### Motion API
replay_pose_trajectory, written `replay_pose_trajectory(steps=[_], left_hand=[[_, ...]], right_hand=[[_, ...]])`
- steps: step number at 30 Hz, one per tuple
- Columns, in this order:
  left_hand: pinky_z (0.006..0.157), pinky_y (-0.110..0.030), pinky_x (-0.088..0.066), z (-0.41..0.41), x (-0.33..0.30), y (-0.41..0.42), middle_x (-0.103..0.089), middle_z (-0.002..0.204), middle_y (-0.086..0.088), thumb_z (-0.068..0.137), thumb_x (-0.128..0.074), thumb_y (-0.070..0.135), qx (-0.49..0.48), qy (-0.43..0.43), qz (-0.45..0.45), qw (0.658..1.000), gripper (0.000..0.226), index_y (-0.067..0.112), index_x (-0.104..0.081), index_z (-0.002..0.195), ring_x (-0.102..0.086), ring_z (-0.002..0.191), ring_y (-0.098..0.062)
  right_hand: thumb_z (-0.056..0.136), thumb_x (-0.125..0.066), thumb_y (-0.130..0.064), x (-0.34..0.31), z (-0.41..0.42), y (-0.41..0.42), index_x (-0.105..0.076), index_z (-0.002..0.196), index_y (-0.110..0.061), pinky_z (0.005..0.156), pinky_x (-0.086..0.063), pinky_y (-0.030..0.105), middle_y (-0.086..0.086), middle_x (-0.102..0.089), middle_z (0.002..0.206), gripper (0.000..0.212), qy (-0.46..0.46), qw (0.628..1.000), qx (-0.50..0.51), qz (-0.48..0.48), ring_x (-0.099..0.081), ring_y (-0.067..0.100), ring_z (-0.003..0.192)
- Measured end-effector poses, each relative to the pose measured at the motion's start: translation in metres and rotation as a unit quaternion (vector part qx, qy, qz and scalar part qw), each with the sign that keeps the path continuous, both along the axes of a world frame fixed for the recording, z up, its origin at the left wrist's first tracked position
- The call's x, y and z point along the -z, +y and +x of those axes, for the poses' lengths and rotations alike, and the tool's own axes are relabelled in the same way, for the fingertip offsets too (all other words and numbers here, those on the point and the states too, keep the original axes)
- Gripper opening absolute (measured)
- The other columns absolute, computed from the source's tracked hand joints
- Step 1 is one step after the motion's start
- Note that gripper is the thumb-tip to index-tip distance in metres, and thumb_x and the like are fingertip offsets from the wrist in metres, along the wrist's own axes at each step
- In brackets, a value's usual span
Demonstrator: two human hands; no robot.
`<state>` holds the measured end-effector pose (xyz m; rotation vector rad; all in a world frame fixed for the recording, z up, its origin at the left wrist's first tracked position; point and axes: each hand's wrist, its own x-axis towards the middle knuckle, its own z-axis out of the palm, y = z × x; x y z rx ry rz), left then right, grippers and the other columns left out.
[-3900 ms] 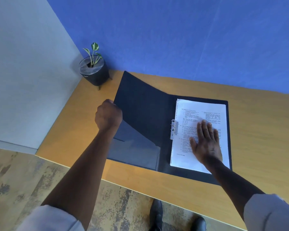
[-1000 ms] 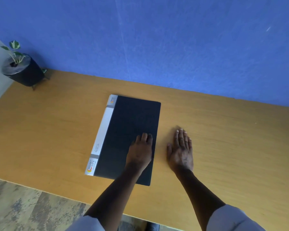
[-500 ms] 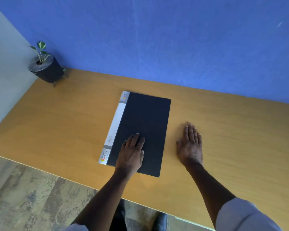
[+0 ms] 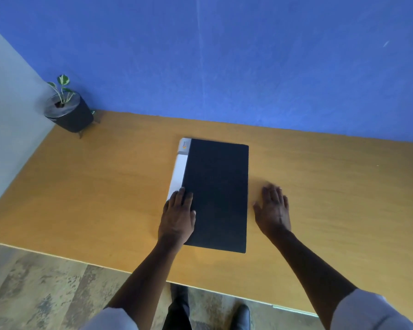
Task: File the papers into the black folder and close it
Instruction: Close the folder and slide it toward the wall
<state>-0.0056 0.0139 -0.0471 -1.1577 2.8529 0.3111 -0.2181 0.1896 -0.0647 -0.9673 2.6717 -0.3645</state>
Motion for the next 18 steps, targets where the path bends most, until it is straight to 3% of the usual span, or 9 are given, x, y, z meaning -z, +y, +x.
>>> replay_pose_trajectory(steps=[3, 6, 9, 14, 18], left_hand=[[0.112, -0.043, -0.036, 0.001, -0.003, -0.015, -0.032, 0.158, -0.01, 0.096, -0.055, 0.031, -0.01, 0.008, 0.003, 1.0, 0.058, 0.013, -0.039, 0.149, -0.032, 0.144, -0.03], [0.11, -0.044, -0.038, 0.0, -0.006, -0.028, -0.029, 0.159, -0.01, 0.095, -0.06, 0.032, -0.041, 0.021, 0.037, 0.998, 0.062, 0.013, -0.037, 0.149, -0.031, 0.144, -0.031], [0.108, -0.045, -0.04, -0.002, -0.006, -0.037, -0.025, 0.16, -0.011, 0.094, -0.063, 0.034, -0.087, 0.036, 0.093, 0.991, 0.071, 0.013, -0.029, 0.152, -0.034, 0.141, -0.034], [0.105, -0.044, -0.041, -0.01, -0.011, -0.047, -0.041, 0.147, -0.015, 0.087, -0.073, 0.033, -0.151, 0.095, 0.153, 0.972, 0.084, 0.009, -0.027, 0.152, -0.041, 0.132, -0.036], [0.099, -0.044, -0.049, -0.02, -0.006, -0.071, -0.061, 0.13, -0.014, 0.08, -0.072, 0.045, -0.232, 0.121, 0.21, 0.942, 0.074, 0.006, -0.049, 0.138, -0.055, 0.12, -0.033]], right_hand=[[0.1, -0.047, -0.045, -0.009, 0.025, -0.009, -0.041, 0.143, -0.014, 0.106, -0.039, 0.046, 0.008, -0.039, 0.147, 0.053, 0.001, 1.0, 0.015, 0.002, -0.037, 0.031, 0.129], [0.097, -0.051, -0.047, -0.013, 0.039, -0.021, -0.04, 0.14, -0.018, 0.094, -0.044, 0.044, 0.009, -0.044, 0.131, 0.053, -0.026, 0.999, 0.03, -0.002, -0.042, 0.029, 0.113], [0.093, -0.056, -0.047, -0.015, 0.045, -0.032, -0.039, 0.137, -0.017, 0.094, -0.046, 0.044, 0.007, -0.047, 0.124, 0.055, -0.07, 0.997, 0.044, -0.011, -0.044, 0.028, 0.109], [0.09, -0.062, -0.039, -0.017, 0.05, -0.04, -0.037, 0.139, -0.016, 0.096, -0.045, 0.044, 0.008, -0.044, 0.124, 0.06, -0.104, 0.992, 0.071, -0.014, -0.044, 0.029, 0.111], [0.091, -0.063, -0.037, -0.017, 0.052, -0.042, -0.033, 0.145, -0.015, 0.096, -0.043, 0.043, 0.008, -0.042, 0.125, 0.066, -0.108, 0.991, 0.08, -0.008, -0.043, 0.03, 0.11]])
